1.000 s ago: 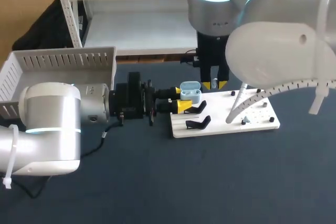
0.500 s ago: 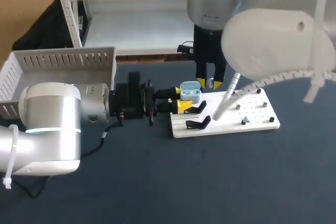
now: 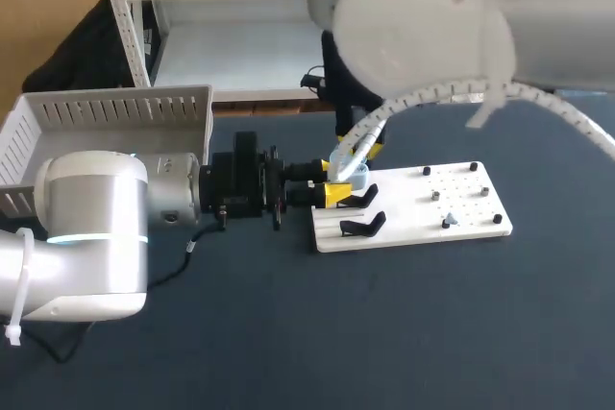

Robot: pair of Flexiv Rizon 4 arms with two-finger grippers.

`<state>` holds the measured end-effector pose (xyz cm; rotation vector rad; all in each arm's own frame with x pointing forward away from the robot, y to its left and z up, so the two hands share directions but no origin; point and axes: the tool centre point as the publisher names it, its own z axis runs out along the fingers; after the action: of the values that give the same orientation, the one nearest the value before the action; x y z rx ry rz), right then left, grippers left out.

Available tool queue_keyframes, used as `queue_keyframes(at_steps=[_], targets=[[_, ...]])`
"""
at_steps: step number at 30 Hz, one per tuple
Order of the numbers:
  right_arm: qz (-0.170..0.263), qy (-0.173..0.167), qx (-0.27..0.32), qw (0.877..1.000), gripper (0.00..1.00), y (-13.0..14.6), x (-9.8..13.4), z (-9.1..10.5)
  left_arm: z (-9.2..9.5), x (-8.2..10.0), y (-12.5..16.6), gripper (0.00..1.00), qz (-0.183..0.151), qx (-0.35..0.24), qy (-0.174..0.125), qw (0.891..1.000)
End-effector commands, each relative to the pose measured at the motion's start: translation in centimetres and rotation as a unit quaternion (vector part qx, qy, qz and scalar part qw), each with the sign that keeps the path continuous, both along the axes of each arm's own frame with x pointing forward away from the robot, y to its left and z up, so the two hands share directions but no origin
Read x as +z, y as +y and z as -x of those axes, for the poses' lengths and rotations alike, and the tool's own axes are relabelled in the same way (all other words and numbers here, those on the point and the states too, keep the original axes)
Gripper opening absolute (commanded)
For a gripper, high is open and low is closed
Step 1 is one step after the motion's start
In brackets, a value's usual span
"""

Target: Pick up each earbud case from the left stands, insert the matching earbuds, close the lid, and place the case in the box.

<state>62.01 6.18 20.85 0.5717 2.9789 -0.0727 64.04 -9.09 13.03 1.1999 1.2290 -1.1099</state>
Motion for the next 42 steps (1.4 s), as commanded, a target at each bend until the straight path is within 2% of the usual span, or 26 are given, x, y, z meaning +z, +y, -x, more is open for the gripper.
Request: queue_keyframes(at_steps=[1, 42], targets=[[0.001, -0.002, -0.001, 1.0, 0.0, 0.0, 0.0, 0.1, 0.1, -0.1, 0.0, 0.0, 0.002, 0.002, -0.001, 1.0], [0.016, 0.006, -0.026, 1.0, 0.0, 1.2, -1.5, -0.1, 0.1, -0.1, 0.0, 0.0, 0.002, 0.002, -0.001, 1.0]])
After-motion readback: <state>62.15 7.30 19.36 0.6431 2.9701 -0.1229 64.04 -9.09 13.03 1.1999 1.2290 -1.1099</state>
